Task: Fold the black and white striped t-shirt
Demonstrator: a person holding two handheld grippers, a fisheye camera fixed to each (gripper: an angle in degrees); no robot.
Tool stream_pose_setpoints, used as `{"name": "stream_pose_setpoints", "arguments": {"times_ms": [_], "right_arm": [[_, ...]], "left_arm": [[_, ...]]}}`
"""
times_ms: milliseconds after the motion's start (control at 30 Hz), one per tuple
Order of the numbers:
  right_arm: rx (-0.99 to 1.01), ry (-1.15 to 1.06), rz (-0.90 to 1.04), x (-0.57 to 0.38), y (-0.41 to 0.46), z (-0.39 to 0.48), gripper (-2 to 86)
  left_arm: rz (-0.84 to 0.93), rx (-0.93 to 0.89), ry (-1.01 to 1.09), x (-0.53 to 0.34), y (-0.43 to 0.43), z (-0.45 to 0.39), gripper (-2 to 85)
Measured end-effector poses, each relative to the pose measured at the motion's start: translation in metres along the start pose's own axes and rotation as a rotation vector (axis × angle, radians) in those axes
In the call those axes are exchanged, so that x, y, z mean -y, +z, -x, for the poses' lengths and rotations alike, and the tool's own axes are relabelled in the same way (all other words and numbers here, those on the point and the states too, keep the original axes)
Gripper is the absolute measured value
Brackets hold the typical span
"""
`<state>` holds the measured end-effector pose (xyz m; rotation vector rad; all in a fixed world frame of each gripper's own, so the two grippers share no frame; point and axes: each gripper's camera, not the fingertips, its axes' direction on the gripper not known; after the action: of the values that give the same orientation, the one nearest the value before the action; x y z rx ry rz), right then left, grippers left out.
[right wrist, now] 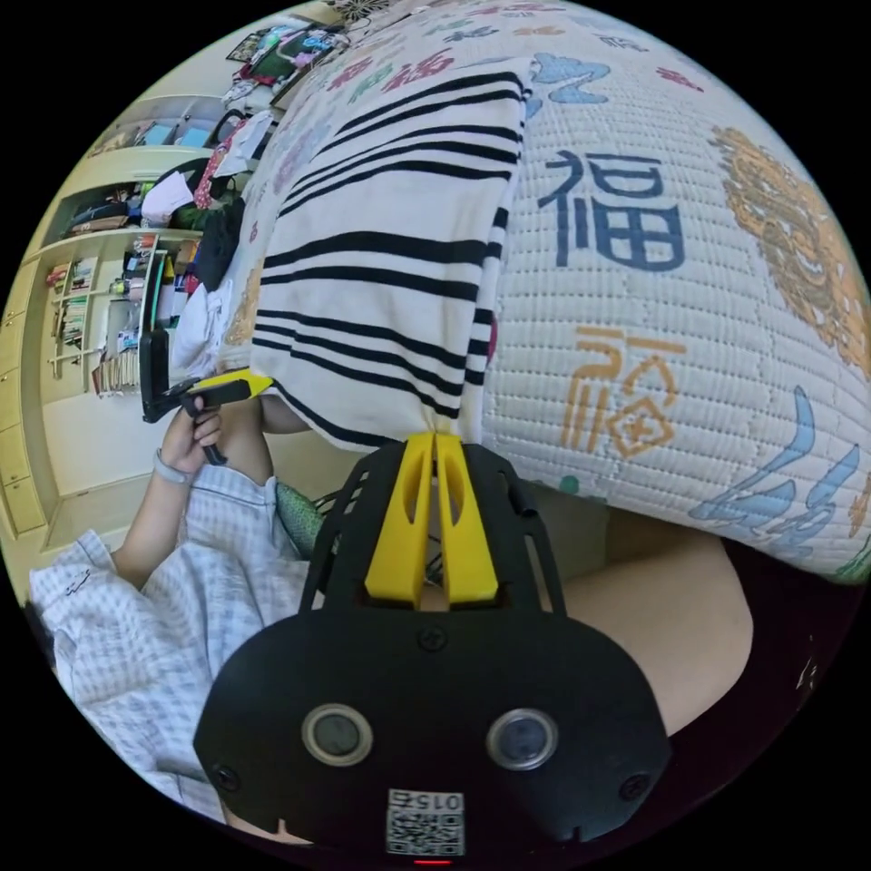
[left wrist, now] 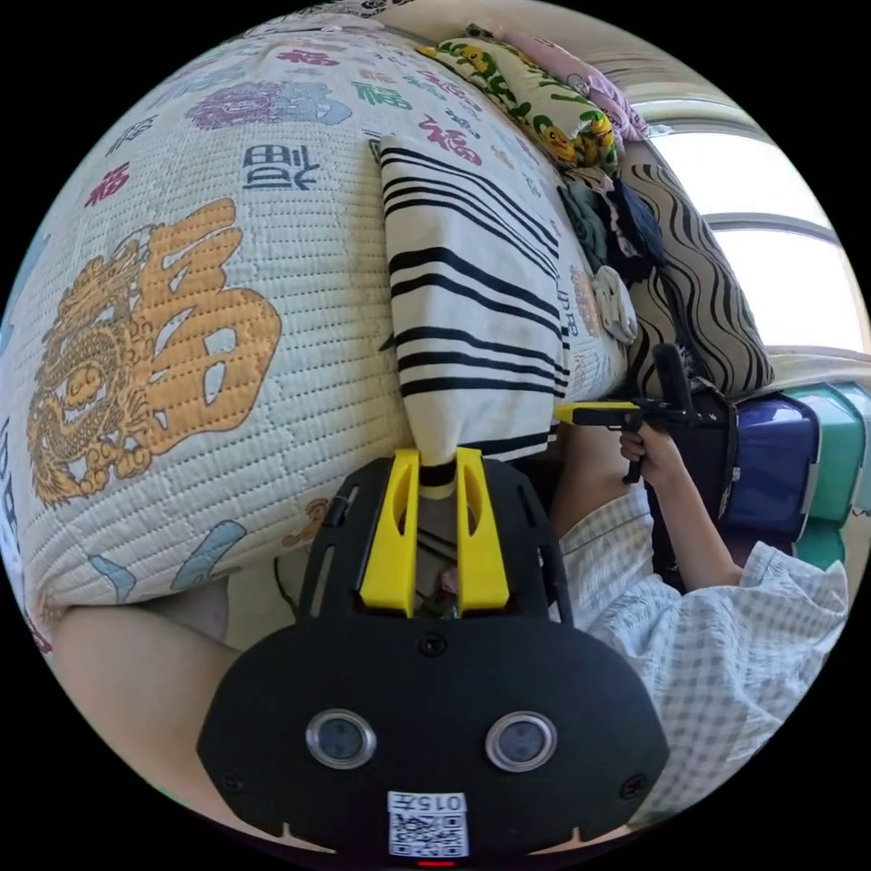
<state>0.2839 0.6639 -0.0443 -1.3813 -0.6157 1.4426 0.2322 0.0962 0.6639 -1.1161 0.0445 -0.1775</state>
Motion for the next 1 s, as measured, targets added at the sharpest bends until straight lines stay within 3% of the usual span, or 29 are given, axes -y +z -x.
{"name": "stream_pose_setpoints", "arguments": {"times_ms": [167, 267, 600, 767, 1000], "right_arm": [[-0.029, 0.000, -0.118, -0.028, -0.012, -0.004, -0.8], [-0.238, 0.071, -0.111, -0.038, -0.007, -0.015, -0.5], [0.051, 0.034, -0.130, -0.025, 0.026, -0.014, 6.4], [0.078, 0.093, -0.146, -0.023, 0.043, -0.028, 0.3], [0.092, 0.101, -0.259, -0.052, 0.018, -0.043, -0.9]], "left_arm": [[-0.014, 0.111, 0.055, -0.010, -0.008, -0.024, 2.1], [-0.009, 0.145, 0.029, -0.015, 0.000, -0.024, 2.7], [-0.118, 0.134, 0.016, -0.037, -0.028, -0.035, 8.4], [-0.099, 0.132, 0.009, -0.036, -0.029, -0.039, 8.8], [-0.032, 0.180, 0.053, -0.016, -0.009, -0.056, 7.6]]}}
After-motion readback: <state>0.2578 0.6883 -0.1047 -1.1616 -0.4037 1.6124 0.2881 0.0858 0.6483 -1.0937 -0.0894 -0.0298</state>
